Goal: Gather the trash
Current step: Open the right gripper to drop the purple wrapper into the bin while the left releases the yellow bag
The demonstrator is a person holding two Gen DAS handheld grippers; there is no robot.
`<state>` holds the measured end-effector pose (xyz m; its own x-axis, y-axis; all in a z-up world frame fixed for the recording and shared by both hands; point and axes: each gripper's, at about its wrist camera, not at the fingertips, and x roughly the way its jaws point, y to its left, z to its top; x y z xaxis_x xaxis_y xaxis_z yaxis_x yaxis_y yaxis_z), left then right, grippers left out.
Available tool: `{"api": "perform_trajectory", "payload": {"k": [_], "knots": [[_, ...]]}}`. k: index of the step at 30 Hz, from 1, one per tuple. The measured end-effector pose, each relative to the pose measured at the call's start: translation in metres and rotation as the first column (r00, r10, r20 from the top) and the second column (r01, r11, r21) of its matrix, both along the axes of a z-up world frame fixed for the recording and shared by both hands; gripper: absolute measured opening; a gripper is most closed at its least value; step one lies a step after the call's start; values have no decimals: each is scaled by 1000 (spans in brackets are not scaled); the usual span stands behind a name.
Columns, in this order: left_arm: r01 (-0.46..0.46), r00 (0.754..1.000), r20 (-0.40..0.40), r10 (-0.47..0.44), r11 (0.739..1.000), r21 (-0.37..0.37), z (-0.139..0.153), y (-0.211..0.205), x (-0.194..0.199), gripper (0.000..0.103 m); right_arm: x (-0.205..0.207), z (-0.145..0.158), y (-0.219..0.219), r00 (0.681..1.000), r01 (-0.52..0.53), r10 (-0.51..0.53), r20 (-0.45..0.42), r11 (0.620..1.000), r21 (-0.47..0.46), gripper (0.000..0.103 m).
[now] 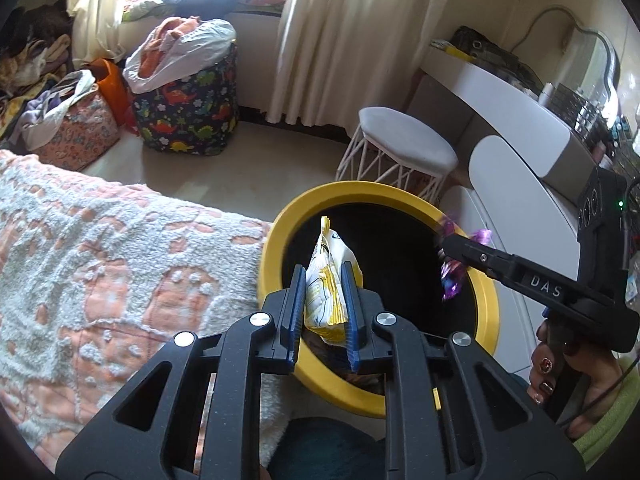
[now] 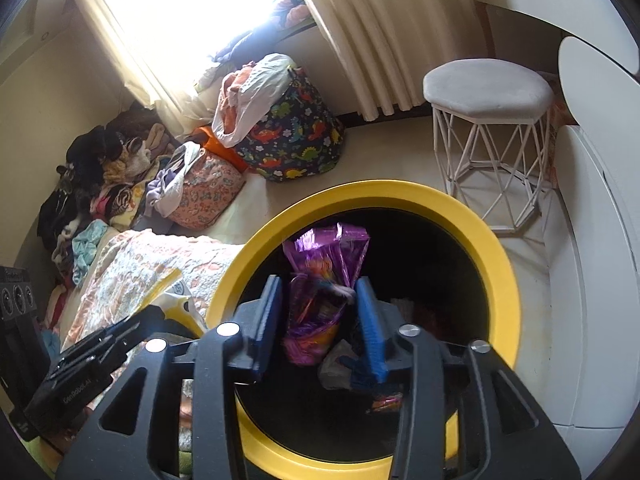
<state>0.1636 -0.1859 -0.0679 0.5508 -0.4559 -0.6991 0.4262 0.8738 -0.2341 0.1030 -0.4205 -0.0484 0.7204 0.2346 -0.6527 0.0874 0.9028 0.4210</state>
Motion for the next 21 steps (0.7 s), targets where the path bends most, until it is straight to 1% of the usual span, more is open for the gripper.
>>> {"api": "perform_trajectory", "payload": {"k": [2,7,9,11,13,16,18,20,21], "knots": [[17,1000,2,-17,1000,5,-1,-8,0,12,-4,1,-5,1000,15,-15,3,1000,7,50],[44,999,-1,-44,999,22,-4,-27,0,12,-16,3,-21,999,52,-52,7,999,15,58],[50,999,1,-50,998,21,-3,-31,-2,17,-21,5,-26,998,67,-67,11,998,14,60],[55,998,5,-56,998,23,-3,-35,-4,34,-25,6,-30,997,77,-77,14,997,7,63],[57,998,11,-57,998,21,-2,-36,-6,40,-29,7,-32,996,83,-83,19,997,2,65],[43,999,14,-44,999,20,-1,-37,-8,57,-35,9,-35,996,86,-85,24,996,-2,68],[35,999,17,-36,999,18,0,-37,-9,64,-39,11,-34,996,87,-87,30,996,-16,71],[25,999,24,-25,999,21,2,-35,-11,75,-41,13,-33,995,88,-87,38,996,-27,73],[20,999,28,-20,1000,23,3,-35,-13,78,-43,14,-33,995,88,-87,41,996,-31,74]]}}
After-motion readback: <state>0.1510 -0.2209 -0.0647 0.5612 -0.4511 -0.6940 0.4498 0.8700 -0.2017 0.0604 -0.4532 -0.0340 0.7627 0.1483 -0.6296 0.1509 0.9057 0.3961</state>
